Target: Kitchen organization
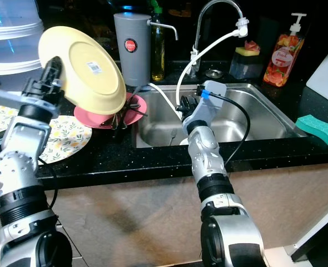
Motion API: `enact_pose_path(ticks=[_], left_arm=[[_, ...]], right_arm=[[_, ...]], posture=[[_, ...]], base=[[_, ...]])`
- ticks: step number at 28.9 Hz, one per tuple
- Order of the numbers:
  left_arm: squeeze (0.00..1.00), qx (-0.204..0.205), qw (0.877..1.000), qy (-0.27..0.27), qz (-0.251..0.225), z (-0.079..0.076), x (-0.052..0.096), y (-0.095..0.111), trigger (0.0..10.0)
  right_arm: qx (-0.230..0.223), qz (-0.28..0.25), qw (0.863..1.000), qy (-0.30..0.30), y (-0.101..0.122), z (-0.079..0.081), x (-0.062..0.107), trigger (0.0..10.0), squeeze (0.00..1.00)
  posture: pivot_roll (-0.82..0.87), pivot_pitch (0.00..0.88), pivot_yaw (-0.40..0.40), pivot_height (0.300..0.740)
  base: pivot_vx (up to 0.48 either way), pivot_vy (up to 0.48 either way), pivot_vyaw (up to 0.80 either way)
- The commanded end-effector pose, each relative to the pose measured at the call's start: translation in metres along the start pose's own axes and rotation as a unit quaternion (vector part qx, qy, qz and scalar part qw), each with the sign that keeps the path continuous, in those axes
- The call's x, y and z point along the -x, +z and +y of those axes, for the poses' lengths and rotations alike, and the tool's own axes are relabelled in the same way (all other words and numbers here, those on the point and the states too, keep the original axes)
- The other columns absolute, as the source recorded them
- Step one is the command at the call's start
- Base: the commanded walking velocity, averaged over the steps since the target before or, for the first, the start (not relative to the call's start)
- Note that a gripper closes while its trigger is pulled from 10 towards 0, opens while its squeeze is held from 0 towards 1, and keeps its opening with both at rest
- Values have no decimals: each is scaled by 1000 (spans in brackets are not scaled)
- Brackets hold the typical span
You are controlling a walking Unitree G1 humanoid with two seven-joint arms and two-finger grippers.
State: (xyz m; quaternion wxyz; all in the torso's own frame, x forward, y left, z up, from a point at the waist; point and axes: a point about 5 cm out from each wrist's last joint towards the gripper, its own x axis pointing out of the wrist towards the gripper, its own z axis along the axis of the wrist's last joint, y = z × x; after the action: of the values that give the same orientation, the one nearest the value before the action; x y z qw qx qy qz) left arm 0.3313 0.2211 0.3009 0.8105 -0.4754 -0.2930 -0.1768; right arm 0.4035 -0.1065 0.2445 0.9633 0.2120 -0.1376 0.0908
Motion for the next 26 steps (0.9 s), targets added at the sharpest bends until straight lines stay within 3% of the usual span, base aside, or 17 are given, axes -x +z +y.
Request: enact_pose_path(ticks=[1, 4, 5, 7, 8, 9, 10, 11, 12, 13, 14, 16, 18, 19, 20, 25, 26], left_arm=[[0, 32, 999, -16, 0, -2, 3, -2, 0], [0, 81, 996, -43, 4, -6, 6, -3, 0], [0, 81, 996, -43, 4, -6, 6, -3, 0], [0, 115, 991, -65, -4, -11, 7, -1, 0], [0, 115, 991, -65, -4, -11, 7, -1, 0], [0, 152, 985, -79, -7, -14, 9, -1, 0], [0, 152, 985, -79, -7, -14, 9, -1, 0], [0, 168, 982, -82, -5, -14, 10, -2, 0], [0, 168, 982, -82, -5, -14, 10, -2, 0], [0, 184, 979, -82, -5, -13, 13, -4, 0], [0, 184, 979, -82, -5, -13, 13, -4, 0], [0, 189, 979, -82, 0, -12, 16, -7, 0], [0, 188, 979, -80, 12, -11, 18, -9, 0], [0, 188, 979, -79, 15, -11, 18, -9, 0], [0, 187, 979, -79, 20, -10, 19, -10, 0], [0, 190, 978, -77, 21, -9, 22, -11, 0], [0, 190, 978, -77, 21, -9, 22, -11, 0]], right_arm=[[-29, 9, 1000, -4, -4, -2, 2, 10000, 1000], [-107, 25, 994, 1, -7, 3, 2, 10000, 1000], [-107, 25, 994, 1, -7, 3, 2, 10000, 1000], [-189, 40, 981, 16, -8, 10, 1, 10000, 1000], [-189, 40, 981, 16, -8, 10, 1, 10000, 1000], [-256, 59, 964, 44, -9, 19, 1, 10000, 1000], [-256, 59, 964, 44, -9, 19, 1, 10000, 1000], [-302, 72, 949, 59, -10, 25, 2, 10000, 1000], [-302, 72, 949, 59, -10, 25, 2, 10000, 1000], [-397, 98, 908, 89, -12, 37, 4, 10000, 1000], [-397, 98, 908, 89, -12, 37, 4, 10000, 1000], [-473, 110, 868, 107, -11, 45, 6, 10000, 1000], [-512, 115, 844, 114, -10, 48, 7, 10000, 996], [-519, 117, 839, 117, -10, 48, 8, 10000, 996], [-537, 117, 825, 127, -9, 50, 9, 10000, 0], [-619, 98, 758, 180, 3, 56, 15, 10000, 0], [-619, 98, 758, 180, 3, 56, 15, 10000, 0]], posture=[[79, 40, -15, 740], [79, 42, -13, 740], [79, 42, -13, 740], [79, 42, -13, 740], [79, 42, -13, 740], [78, 42, -11, 740], [78, 42, -11, 740], [80, 43, -13, 740], [80, 43, -13, 740], [80, 43, -13, 740], [80, 43, -13, 740], [79, 41, -14, 740], [79, 41, -14, 740], [79, 41, -14, 740], [79, 41, -14, 740], [78, 34, -17, 740], [78, 34, -17, 740]], base=[[0, 0, 0], [0, 0, 0], [0, 0, 0], [0, 0, 0], [0, 0, 0], [0, 0, 0], [0, 0, 0], [0, 0, 0], [0, 0, 0], [0, 0, 0], [0, 0, 0], [0, 0, 0], [0, 0, 0], [0, 0, 0], [0, 0, 0], [0, 0, 0], [0, 0, 0]])
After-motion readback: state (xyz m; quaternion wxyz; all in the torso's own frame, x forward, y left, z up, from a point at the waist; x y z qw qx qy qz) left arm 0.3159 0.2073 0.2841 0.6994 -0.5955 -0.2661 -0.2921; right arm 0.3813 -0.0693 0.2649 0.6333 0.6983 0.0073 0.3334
